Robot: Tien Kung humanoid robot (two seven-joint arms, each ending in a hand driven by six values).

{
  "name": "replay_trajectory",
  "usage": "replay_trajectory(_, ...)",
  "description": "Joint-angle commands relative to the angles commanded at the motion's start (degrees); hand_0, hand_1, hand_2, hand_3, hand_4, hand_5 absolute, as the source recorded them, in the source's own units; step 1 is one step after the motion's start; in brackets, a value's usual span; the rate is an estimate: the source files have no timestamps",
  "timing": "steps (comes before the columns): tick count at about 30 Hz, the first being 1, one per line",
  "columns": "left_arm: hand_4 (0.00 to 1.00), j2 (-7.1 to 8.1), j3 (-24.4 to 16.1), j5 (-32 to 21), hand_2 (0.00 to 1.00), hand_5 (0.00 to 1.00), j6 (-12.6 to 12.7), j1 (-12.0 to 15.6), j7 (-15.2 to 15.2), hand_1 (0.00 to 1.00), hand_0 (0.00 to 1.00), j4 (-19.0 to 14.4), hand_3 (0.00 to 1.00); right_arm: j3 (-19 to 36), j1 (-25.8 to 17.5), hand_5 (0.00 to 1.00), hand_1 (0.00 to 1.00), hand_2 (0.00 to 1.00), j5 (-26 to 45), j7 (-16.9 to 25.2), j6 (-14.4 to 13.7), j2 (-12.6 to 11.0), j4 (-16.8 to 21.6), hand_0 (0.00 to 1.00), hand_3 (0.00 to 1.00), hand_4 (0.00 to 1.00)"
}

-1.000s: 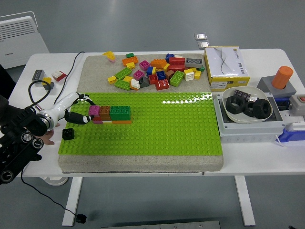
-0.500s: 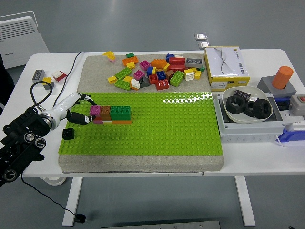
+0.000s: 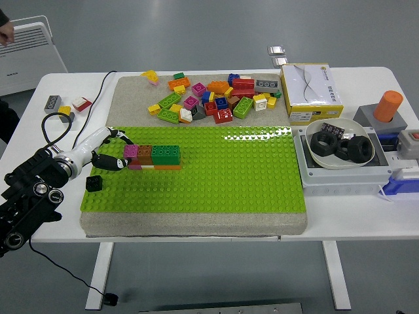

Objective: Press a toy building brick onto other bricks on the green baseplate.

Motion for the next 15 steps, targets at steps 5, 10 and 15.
replay_trajectory(5, 0.483, 0.04, 0.0, -0.1, 0.943, 0.036, -0.2, 0.0, -0.1, 0.958, 0.927, -0.1, 0.538, 0.3, 0.0, 0.839, 0.677, 0.703, -0.1, 0.0, 0.0, 0.0, 0.0, 0.518, 0.738, 0.765)
replay_trajectory(10, 0.478, 0.00, 0.1, -0.2, 0.943, 0.030, -0.4, -0.1, -0.1, 0.959, 0.925, -0.1, 0.543, 0.6, 0.0, 0.838, 0.677, 0.703, -0.4, 0.0, 0.0, 0.0, 0.0, 0.518, 0.738, 0.765)
replay_trajectory(15, 0.473, -0.04, 0.1, -0.2, 0.943, 0.032, -0.4, 0.0, -0.2, 0.959, 0.923, -0.2, 0.542, 0.6, 0.0, 0.837, 0.675, 0.701, -0.4, 0.0, 0.0, 0.0, 0.0, 0.518, 0.735, 0.765)
